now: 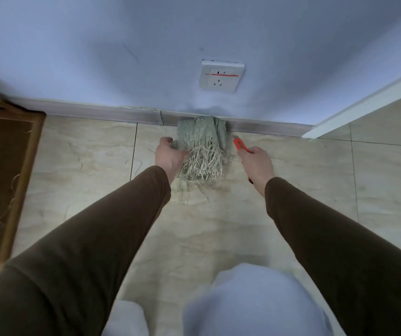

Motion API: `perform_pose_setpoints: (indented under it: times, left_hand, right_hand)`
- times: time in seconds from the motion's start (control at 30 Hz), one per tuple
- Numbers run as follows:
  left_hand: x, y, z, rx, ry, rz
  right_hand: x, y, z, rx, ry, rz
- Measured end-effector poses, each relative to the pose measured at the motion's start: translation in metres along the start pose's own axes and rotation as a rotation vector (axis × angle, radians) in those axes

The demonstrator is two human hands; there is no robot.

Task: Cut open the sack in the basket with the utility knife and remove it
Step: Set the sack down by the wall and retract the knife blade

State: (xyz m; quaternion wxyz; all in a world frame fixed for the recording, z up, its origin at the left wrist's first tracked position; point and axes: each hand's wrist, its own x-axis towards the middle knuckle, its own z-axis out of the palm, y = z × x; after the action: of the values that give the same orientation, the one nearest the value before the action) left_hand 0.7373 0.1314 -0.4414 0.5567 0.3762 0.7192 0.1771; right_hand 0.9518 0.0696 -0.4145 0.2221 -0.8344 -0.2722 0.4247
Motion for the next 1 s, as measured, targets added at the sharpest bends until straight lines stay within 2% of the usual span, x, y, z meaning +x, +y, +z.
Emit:
perform_pose_setpoints:
  times: [0.17,0.4,0.47,0.6,0.8,1.0]
  left_hand:
    - [-0.06,0.017,-0.028,-0.027,-0.058,-0.025]
    - [-0.166,0.067,-0.103,-0.076,-0.133,-0.079]
    - [-0.202,0.088,-0.131,-0.085,-0.147,-0.084]
    - [-0.277,0.13,-0.191,-0.146,-0.181,-0.087]
    - [-0.384,0.185,-0.276,-0.196,-0.445,-0.077]
    - [-0.452,0.208,-0.343,-0.225,-0.472,0.0]
  right_hand:
    - [-0.06,-0.04,-0.015,0.08,-0.03,0.075]
    - [-0.171,-0.116,-0.029,0.406,-0.304,0.276]
    - [-0.212,-0.144,-0.037,0.492,-0.382,0.271]
    - [-0.292,-0.2,-0.053,0.539,-0.436,0.213]
    - [-0.405,-0.278,-0.057,0.62,-0.437,0.163]
    - [-0.491,-0.328,-0.048,0.745,-0.481,0.16]
